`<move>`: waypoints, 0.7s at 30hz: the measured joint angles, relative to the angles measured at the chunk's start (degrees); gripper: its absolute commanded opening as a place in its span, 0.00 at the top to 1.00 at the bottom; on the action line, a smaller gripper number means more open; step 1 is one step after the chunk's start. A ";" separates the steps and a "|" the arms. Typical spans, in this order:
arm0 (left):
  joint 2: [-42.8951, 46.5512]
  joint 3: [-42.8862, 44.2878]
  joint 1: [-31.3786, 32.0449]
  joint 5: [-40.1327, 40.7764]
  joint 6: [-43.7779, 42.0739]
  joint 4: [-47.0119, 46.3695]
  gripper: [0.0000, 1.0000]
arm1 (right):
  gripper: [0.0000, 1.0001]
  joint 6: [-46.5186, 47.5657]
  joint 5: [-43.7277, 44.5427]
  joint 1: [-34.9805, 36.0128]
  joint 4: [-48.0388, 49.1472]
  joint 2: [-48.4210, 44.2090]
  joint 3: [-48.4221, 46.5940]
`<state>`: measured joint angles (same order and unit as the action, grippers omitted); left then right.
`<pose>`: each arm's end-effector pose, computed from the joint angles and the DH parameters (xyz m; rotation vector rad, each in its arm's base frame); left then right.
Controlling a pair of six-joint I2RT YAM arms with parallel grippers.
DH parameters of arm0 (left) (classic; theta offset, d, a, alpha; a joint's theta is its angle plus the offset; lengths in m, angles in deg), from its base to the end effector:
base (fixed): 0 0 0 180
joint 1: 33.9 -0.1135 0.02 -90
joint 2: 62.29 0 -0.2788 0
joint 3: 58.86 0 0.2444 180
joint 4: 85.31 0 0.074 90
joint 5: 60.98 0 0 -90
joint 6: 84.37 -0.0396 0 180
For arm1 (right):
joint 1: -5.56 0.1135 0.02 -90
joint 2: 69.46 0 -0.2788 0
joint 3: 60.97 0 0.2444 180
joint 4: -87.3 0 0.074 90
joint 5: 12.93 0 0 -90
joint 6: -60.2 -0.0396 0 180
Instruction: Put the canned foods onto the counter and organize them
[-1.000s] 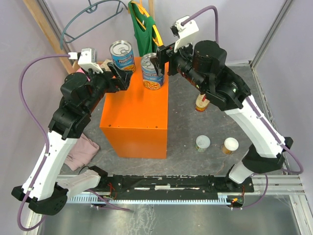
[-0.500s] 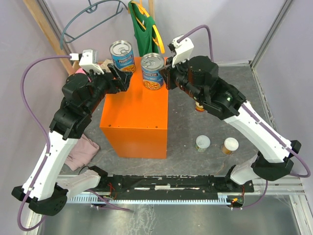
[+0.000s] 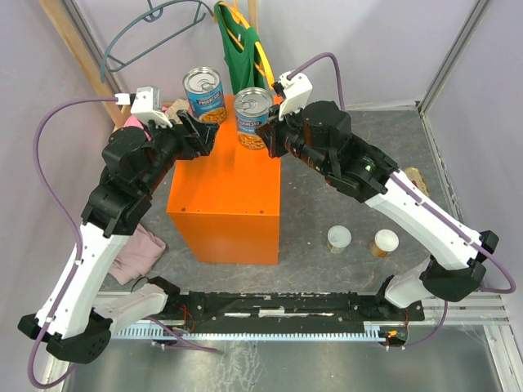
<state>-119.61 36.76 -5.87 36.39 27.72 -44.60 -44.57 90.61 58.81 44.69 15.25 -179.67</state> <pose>0.1564 -0.0775 0.4949 -0.0162 1.6426 -0.5702 0.1918 0.2414 0.5109 -0.4092 1.7162 0.6714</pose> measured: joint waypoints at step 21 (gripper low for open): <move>0.00 -1.90 0.00 0.00 0.83 -0.59 0.23 | 0.99 0.02 -2.12 -3.56 4.07 4.68 0.13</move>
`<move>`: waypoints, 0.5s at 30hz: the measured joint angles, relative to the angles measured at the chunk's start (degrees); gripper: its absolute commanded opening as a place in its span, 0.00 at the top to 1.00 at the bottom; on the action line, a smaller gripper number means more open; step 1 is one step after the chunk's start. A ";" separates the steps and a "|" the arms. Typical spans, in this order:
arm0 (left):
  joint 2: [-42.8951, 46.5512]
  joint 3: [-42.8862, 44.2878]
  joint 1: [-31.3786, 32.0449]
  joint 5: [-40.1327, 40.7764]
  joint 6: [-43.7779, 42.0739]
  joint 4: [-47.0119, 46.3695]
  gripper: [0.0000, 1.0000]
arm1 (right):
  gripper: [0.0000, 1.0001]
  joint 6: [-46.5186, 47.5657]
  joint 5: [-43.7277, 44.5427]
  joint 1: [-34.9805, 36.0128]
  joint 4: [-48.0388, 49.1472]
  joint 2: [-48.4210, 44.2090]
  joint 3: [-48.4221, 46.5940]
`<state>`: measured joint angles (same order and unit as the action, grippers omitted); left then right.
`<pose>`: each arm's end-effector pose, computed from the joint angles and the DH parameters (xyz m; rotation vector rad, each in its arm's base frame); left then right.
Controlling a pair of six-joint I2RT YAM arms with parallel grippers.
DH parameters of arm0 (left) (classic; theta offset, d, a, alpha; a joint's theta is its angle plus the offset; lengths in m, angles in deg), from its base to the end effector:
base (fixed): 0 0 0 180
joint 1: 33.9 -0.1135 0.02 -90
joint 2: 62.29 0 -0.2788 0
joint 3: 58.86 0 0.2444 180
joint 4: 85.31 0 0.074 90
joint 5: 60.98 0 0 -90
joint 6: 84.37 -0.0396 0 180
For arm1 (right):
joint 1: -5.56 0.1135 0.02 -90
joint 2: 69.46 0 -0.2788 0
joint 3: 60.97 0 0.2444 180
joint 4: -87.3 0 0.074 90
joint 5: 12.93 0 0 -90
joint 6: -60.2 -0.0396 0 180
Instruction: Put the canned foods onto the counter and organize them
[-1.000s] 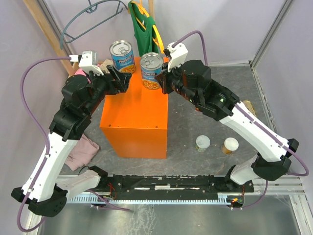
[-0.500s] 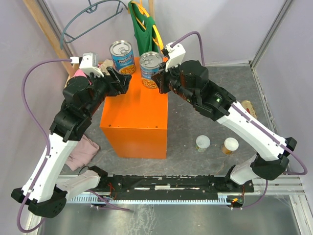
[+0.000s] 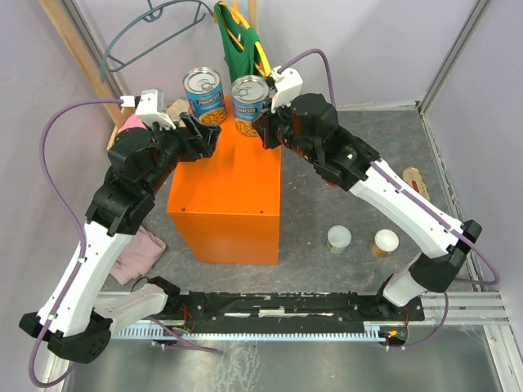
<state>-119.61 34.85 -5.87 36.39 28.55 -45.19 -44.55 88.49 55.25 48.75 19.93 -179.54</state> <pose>0.1606 -0.0797 0.4858 -0.0261 1.6664 -0.5737 0.2270 0.2555 0.4931 -0.3881 1.7332 0.6509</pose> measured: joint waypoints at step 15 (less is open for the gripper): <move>-0.04 -0.50 0.00 0.00 0.00 -0.66 0.24 | 0.99 -0.07 -1.36 -2.19 0.39 3.06 -2.08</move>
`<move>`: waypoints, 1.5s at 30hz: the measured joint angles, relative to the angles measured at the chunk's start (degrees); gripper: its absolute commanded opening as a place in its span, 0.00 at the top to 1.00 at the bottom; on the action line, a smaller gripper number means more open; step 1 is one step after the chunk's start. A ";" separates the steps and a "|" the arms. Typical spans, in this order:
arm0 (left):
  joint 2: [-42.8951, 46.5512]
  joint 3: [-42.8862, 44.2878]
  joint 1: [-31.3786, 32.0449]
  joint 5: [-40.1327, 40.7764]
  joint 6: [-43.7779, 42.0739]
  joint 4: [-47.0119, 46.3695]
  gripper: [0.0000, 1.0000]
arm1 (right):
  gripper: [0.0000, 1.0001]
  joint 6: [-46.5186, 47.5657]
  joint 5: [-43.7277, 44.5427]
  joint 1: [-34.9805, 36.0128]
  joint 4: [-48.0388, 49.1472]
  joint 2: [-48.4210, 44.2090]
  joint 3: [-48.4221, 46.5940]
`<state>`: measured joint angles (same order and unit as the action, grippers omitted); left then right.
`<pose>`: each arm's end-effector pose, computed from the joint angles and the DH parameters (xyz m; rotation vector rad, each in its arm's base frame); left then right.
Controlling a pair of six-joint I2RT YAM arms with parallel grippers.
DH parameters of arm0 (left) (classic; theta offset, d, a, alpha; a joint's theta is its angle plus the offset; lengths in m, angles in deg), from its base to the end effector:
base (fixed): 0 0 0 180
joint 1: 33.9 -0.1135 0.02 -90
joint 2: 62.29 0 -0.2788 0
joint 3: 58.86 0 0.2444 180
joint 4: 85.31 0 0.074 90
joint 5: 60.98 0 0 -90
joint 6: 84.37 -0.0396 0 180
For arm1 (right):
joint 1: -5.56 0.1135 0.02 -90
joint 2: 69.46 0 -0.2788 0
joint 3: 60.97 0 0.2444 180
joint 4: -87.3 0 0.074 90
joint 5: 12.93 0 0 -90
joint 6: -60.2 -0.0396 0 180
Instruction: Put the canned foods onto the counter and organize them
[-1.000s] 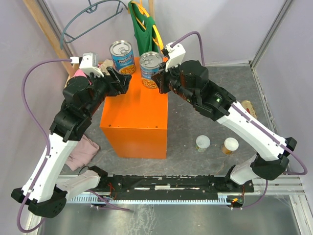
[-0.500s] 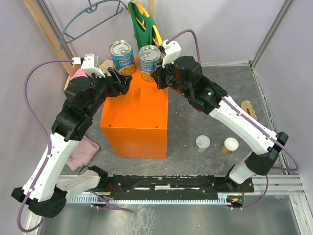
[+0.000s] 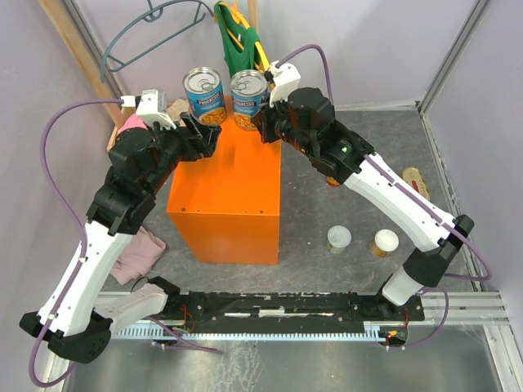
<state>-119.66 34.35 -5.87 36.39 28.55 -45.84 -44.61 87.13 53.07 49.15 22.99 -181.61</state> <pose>0.1620 -0.0805 0.4842 -0.0263 1.6647 -0.5743 0.2473 0.2598 0.4880 -0.3751 1.7461 0.6397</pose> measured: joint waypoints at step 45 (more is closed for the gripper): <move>2.47 -0.46 0.00 -0.15 0.24 -0.02 0.18 | 0.01 -13.49 16.44 -15.34 -18.64 -17.68 23.17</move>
<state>-117.19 33.89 -5.87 36.24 28.79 -45.86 -58.10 103.57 37.72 30.50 5.30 -158.44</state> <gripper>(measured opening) 0.812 0.996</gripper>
